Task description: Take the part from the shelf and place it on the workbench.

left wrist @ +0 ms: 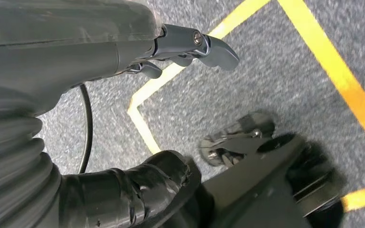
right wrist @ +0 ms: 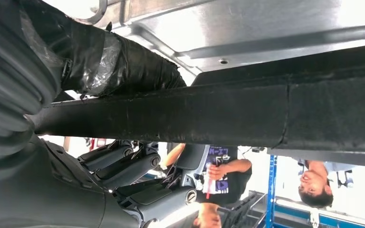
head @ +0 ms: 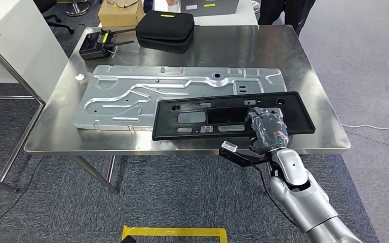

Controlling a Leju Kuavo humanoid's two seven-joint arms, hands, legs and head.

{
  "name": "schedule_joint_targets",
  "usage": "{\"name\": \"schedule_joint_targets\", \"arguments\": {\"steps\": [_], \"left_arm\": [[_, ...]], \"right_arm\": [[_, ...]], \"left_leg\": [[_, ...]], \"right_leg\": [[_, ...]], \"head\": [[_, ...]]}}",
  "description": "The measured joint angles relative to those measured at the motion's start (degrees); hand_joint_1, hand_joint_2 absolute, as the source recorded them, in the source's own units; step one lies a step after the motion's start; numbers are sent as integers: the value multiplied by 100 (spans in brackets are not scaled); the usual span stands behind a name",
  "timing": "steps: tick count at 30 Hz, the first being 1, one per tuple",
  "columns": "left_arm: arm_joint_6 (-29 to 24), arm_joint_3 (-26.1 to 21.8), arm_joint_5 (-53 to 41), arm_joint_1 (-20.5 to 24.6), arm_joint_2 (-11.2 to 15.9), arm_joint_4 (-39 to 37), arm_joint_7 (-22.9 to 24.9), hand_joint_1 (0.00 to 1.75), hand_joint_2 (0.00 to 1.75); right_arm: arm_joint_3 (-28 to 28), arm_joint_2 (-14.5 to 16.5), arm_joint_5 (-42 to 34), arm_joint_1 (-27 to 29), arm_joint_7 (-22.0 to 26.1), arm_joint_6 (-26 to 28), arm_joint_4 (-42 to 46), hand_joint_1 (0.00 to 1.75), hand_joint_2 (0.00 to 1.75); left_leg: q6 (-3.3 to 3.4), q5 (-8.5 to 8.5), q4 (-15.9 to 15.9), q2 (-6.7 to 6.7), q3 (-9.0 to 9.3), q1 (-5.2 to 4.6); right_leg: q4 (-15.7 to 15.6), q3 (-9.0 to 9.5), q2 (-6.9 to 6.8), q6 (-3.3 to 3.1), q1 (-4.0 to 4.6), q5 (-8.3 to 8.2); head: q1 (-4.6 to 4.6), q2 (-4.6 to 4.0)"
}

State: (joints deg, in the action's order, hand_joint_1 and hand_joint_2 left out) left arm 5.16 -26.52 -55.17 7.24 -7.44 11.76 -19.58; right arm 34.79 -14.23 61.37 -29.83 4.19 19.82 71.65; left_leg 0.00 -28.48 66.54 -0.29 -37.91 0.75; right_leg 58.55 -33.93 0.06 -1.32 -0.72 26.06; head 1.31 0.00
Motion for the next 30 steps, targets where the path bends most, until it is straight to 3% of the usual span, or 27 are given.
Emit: {"name": "schedule_joint_targets", "arguments": {"steps": [1, 2, 5, 7, 10, 12, 13, 15, 17, 19, 22, 24, 26, 27, 28, 30], "left_arm": [[-15, -1, -4, 0, 0, 0, 7, 0, 175], [-24, -1, -6, 4, 0, 0, 8, 0, 175], [-29, -1, -9, -3, -1, 0, 13, 0, 175], [-33, -2, -10, -6, -1, 0, 12, 0, 175], [-36, -2, -12, 4, -7, 0, 10, 0, 175], [-37, -1, -20, -3, -8, 0, 10, 0, 175], [-37, -1, -27, -6, -8, 0, 7, 0, 175], [-31, 1, -47, -4, -12, 0, -4, 0, 175], [-24, 3, -66, 5, -22, 0, -15, 0, 175], [-20, 5, -74, 7, -32, 0, -16, 0, 175], [-14, 5, -82, 8, -34, 0, -23, 0, 175], [3, 5, -87, 8, -34, 0, -37, 0, 175], [30, 5, -95, 1, -34, 0, -56, 0, 175], [40, 5, -100, -2, -34, 0, -67, 0, 175], [47, 5, -104, -5, -34, 0, -79, 0, 175], [52, 7, -108, -6, -33, 0, -97, 0, 175]], "right_arm": [[-3, -1, 1, 13, -1, 2, 5, 175, 175], [-7, -2, 1, 10, -3, 2, 14, 175, 175], [-13, -7, 1, 12, -5, 2, 33, 175, 175], [-15, -9, 1, 14, -5, 2, 46, 175, 175], [-17, -13, 1, 28, -1, 1, 52, 175, 175], [-16, -13, 1, 61, -2, -5, 51, 175, 175], [-16, -13, 1, 71, -2, -11, 50, 175, 175], [-16, -13, 1, 71, 0, -22, 50, 175, 175], [-15, -13, 1, 54, 2, -27, 51, 175, 175], [-14, -13, 2, 42, 3, -37, 51, 175, 175], [-13, -14, 7, 32, 5, -60, 55, 175, 175], [-11, -14, 7, 16, 5, -71, 57, 175, 175], [-3, -14, 3, 9, 7, -78, 56, 175, 175], [4, -13, -1, 11, 8, -80, 55, 175, 175], [13, -13, -6, 14, 10, -82, 54, 175, 175], [24, -11, -17, 15, 11, -83, 52, 175, 175]], "left_leg": [[13, 236, -338, -1, 93, -5], [38, 353, -637, -4, 220, -13], [118, 330, -735, -16, 259, -28], [191, 348, -780, -14, 280, -12], [256, 350, -802, -13, 295, -6], [265, 340, -799, -17, 301, -15], [264, 332, -796, -19, 311, -18], [252, 310, -792, -24, 344, -23], [217, 295, -787, -27, 353, -39], [168, 298, -794, -24, 342, -46], [78, 204, -693, -17, 313, -58], [34, -79, -175, -9, 81, -46], [6, -374, 596, -6, -313, -31], [0, -408, 833, -5, -451, -28], [1, -334, 862, -5, -490, -27], [26, 94, 243, -3, -213, -26]], "right_leg": [[35, 25, 7, 31, 7, 49], [55, 31, 10, 63, 15, 75], [47, 17, 12, 148, 27, 84], [206, -50, 9, 200, 11, 208], [1151, -503, 3, 256, -4, 661], [1580, -760, 2, 265, -5, 730], [1494, -747, 2, 255, -4, 607], [798, -451, 2, 204, 5, 194], [180, -166, 2, 153, 42, -34], [41, -99, 6, 128, 77, -35], [-48, -44, -2, 55, 25, -66], [-94, -8, -17, 3, -2, -69], [-93, 3, -17, -17, 0, -37], [-90, 17, -16, -17, 2, -17], [-87, 43, -15, -11, 2, 6], [-82, 130, -14, 18, 2, 66]], "head": [[0, 0], [-1, 0], [0, 0], [-3, 0], [-7, 0], [-8, 0], [-7, 0], [-8, 0], [-8, 0], [-8, 0], [-5, 0], [-4, 0], [-3, 0], [-3, 0], [-3, 0], [-3, 0]]}}
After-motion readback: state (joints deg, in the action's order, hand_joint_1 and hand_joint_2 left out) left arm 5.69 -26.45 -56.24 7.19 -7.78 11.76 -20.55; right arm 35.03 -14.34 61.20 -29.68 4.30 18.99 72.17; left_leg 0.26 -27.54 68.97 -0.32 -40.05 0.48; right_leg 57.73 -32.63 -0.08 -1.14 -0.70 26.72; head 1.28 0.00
